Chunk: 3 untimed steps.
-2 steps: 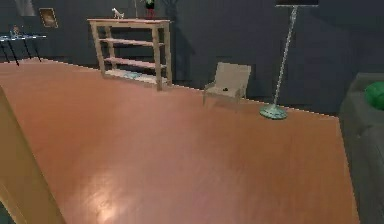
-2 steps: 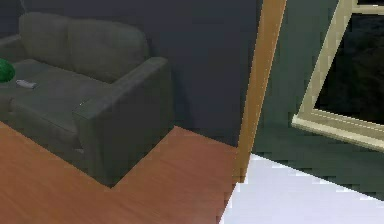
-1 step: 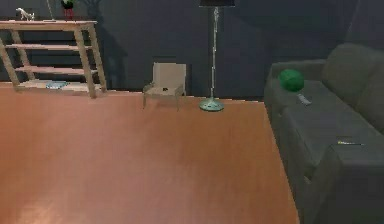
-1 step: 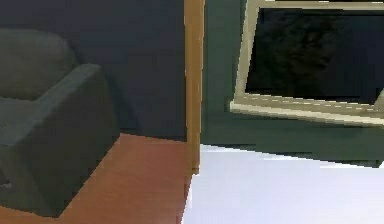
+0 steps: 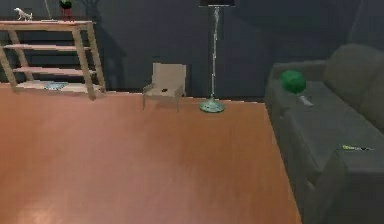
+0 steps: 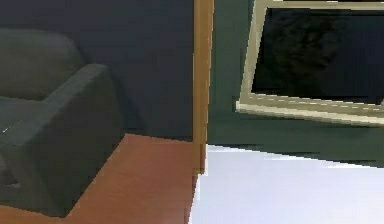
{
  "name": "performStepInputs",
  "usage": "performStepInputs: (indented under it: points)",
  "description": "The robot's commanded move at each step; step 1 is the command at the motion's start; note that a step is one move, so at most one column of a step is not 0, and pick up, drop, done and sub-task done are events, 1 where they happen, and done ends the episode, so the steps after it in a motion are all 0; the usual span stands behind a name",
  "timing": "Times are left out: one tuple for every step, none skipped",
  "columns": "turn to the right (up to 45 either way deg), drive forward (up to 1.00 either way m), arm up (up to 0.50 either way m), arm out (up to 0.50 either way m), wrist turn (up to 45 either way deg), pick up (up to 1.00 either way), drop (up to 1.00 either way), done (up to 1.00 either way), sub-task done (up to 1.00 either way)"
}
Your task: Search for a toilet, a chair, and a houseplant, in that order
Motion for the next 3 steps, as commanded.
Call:
performStepInputs:
  points:
    - [-15.0, 0.00, 0.00, 0.00, 0.0, 0.00, 0.00, 0.00, 0.00]
    - [0.0, 0.80, 0.00, 0.00, 0.0, 0.00, 0.00, 0.00, 0.00]
    - [-45.0, 0.00, 0.00, 0.00, 0.0, 0.00, 0.00, 0.00, 0.00]
